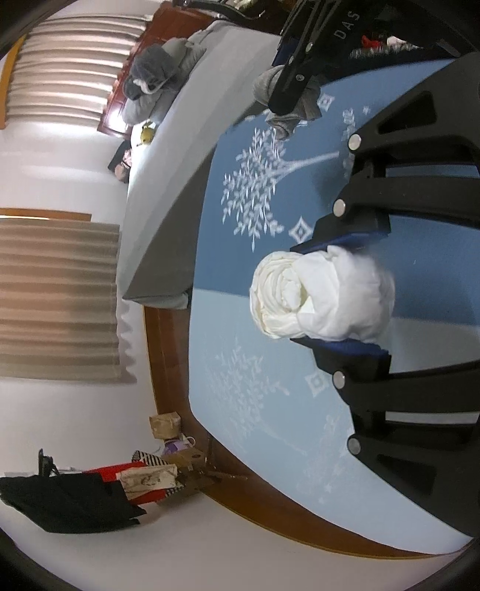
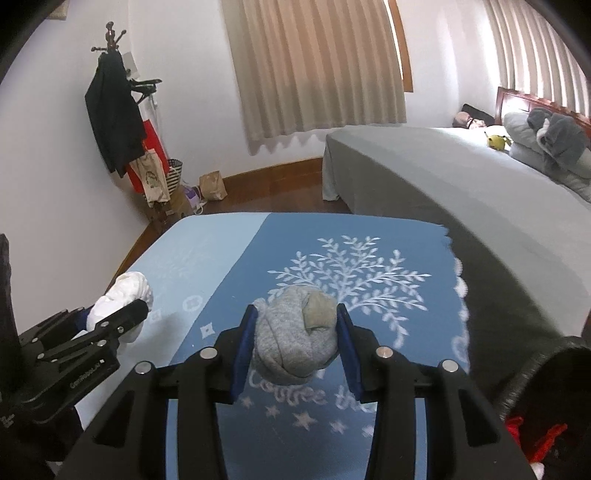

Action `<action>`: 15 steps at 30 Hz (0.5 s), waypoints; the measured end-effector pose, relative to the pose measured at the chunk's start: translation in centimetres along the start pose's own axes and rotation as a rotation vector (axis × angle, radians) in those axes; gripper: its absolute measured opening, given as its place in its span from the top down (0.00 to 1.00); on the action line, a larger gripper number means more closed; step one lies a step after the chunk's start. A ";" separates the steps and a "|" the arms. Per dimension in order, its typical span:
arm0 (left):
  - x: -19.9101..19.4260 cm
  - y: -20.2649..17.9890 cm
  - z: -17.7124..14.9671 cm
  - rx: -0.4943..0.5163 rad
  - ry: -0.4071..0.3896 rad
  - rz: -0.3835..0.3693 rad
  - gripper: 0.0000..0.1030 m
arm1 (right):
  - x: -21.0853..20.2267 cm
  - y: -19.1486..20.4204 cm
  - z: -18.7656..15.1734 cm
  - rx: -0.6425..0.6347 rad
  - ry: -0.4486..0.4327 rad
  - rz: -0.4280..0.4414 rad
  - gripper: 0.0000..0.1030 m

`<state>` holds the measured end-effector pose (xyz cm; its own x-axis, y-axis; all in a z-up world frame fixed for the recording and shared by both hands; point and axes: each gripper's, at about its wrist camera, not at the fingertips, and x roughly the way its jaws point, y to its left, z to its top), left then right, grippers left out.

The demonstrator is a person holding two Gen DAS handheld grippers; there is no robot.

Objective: Collect trash
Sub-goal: 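Carry the white bundle and grey sock over the trash bin with both tools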

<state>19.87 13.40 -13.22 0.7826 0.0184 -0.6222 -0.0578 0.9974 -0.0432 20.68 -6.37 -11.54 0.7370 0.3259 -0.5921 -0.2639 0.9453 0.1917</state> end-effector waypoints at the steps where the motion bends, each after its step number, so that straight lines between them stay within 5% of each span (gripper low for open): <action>1: -0.4 -0.4 0.0 0.004 -0.002 -0.003 0.62 | -0.5 -0.3 -0.1 0.004 -0.004 -0.001 0.59; 15: -6.0 -5.9 -0.5 0.048 -0.024 -0.068 0.62 | -8.9 -3.7 -1.0 0.019 -0.069 -0.043 0.59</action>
<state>15.19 7.41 -9.65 0.7987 -0.0481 -0.5998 0.0250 0.9986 -0.0467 14.41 -12.78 -7.77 0.7886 0.2849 -0.5449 -0.2198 0.9582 0.1830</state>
